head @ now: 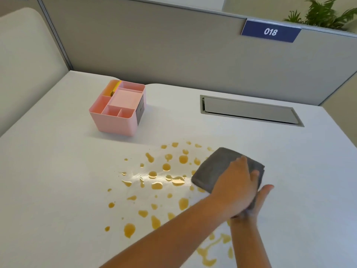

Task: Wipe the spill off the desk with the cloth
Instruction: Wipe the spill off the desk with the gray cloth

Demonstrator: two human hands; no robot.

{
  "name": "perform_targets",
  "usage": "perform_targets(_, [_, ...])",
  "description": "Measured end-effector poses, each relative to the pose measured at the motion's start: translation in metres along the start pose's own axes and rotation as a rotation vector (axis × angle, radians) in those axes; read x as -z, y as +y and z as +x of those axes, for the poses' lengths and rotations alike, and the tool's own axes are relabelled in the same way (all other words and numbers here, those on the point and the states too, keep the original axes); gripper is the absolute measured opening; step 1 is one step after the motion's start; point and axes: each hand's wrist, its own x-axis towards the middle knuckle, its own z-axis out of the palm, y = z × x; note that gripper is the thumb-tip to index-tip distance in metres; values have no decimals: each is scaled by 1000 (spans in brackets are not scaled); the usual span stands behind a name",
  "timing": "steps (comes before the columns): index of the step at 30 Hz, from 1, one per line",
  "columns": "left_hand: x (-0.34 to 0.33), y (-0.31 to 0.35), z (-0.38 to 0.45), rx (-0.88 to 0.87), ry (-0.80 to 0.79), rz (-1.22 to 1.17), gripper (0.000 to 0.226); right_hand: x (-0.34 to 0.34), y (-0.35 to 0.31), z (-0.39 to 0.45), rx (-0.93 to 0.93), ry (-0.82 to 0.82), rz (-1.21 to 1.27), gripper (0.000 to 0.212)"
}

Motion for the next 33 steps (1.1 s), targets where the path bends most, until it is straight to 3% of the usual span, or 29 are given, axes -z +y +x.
perform_targets(4, [54, -79, 6, 38, 279, -53, 42, -5, -39, 26, 61, 58, -248, 28])
perform_targets(7, [110, -157, 2, 157, 489, 26, 37, -8, -74, 52, 115, 13, -339, 48])
perform_targets(9, [142, -206, -4, 218, 563, 129, 37, -20, -87, 63, 228, 20, -650, 52])
perform_targets(11, [165, -247, -10, 273, 573, 259, 38, -30, -79, 83, 313, 29, -1085, 50])
perform_targets(13, [180, -282, -14, 328, 491, 444, 42, -29, -56, 104, 231, -96, -1452, 47])
perform_targets(15, [189, -307, -17, 337, 376, 639, 45, -16, -34, 123, 60, -178, -1807, 68])
perform_targets(16, [191, -313, -18, 323, 347, 698, 45, -11, -28, 130, 73, -176, -1907, 82])
perform_targets(20, [189, -329, -22, 265, 347, 813, 52, -4, -29, 146, 380, -88, -1885, 91])
perform_targets(22, [189, -331, -21, 270, 352, 824, 53, 3, -25, 154, 320, -11, -2029, 100])
perform_targets(25, [189, -333, -21, 269, 372, 804, 53, 7, -6, 154, 245, 65, -2250, 89])
perform_targets(33, [189, -336, -21, 245, 397, 791, 52, -15, 17, 163, 249, 100, -2246, 89])
